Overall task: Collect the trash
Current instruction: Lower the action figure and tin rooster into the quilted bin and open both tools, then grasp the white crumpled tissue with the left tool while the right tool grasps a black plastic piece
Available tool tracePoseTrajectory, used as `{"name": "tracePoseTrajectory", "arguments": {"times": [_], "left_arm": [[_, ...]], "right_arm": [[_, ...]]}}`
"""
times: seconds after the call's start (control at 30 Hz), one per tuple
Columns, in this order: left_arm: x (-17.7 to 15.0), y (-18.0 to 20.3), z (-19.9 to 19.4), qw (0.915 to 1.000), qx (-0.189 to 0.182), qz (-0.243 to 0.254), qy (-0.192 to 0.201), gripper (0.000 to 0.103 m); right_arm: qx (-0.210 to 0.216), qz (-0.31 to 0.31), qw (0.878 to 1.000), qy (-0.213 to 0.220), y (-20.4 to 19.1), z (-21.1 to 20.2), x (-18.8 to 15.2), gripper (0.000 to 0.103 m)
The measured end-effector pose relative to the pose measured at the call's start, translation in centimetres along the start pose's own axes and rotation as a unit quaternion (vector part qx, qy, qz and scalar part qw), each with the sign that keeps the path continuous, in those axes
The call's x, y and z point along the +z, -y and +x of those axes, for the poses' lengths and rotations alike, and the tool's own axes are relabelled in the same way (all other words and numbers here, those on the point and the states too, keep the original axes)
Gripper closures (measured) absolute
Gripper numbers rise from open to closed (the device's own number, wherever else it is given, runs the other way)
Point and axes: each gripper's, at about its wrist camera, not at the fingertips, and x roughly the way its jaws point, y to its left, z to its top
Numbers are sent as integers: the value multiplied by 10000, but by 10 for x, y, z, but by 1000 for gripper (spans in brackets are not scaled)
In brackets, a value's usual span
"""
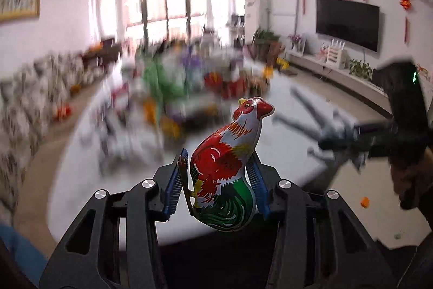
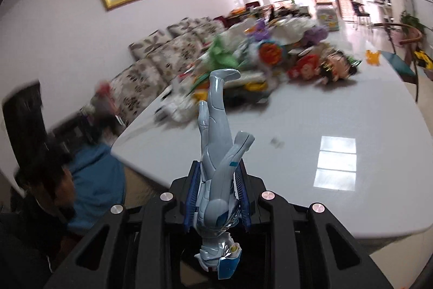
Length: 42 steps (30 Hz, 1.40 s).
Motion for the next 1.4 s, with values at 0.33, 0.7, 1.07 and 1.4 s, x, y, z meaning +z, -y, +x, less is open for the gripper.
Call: {"name": "tracePoseTrajectory", "arguments": {"times": [0.33, 0.7, 1.07, 1.4], "left_arm": [[-158, 8, 96, 9701, -493, -499, -2323, 58], [-205, 2, 150, 9390, -183, -89, -3434, 27], [-83, -9, 58, 9881, -445, -284, -1447, 17], [-67, -28, 56, 9877, -385, -957, -1175, 17]], "right_arm": [[145, -45, 9813, -1920, -10, 80, -104, 77], [-191, -386, 9636, -2639, 3, 124, -123, 49], [-1152, -2348, 9639, -491, -12, 102, 78, 32], [-1831, -2852, 9308, -1370, 36, 235, 154, 64]]}}
